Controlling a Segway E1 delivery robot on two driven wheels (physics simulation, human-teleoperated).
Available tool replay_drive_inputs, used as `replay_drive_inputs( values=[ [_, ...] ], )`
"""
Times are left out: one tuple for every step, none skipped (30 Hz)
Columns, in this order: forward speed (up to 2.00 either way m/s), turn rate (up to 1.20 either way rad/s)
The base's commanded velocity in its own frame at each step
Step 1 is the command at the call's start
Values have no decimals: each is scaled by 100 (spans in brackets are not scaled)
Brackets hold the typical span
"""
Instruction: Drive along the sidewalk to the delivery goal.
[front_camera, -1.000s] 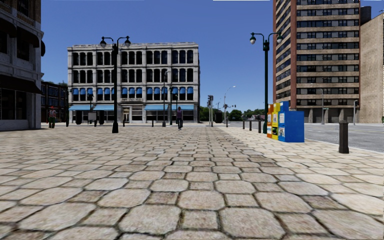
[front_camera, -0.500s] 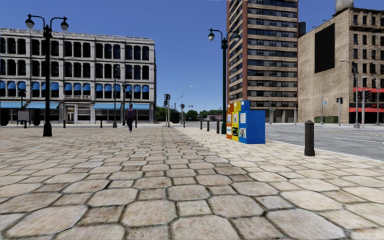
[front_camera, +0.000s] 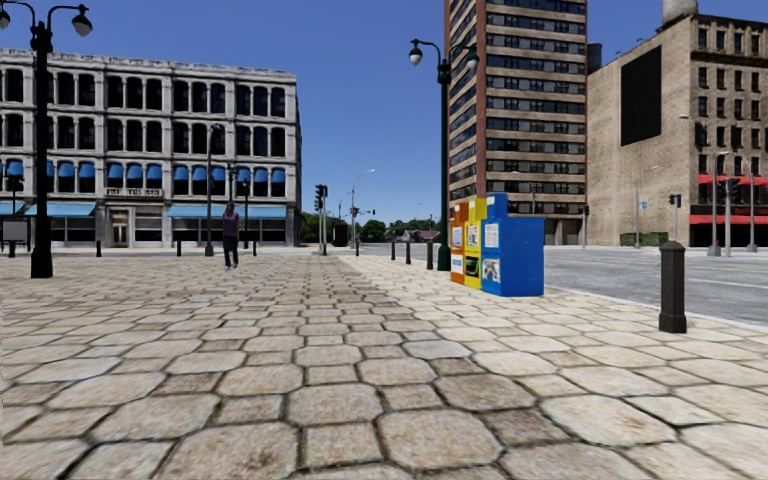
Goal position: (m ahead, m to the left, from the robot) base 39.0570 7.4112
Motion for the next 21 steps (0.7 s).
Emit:
replay_drive_inputs(
  values=[
    [200,0],
    [200,0],
    [200,0],
    [200,0],
    [200,0],
    [200,0],
    [200,0],
    [200,0],
    [200,0],
    [200,0],
    [200,0],
    [200,0],
    [200,0],
    [200,0],
    [200,0],
    [200,0],
    [200,0],
    [200,0],
    [200,0],
    [200,0],
    [200,0]
  ],
)
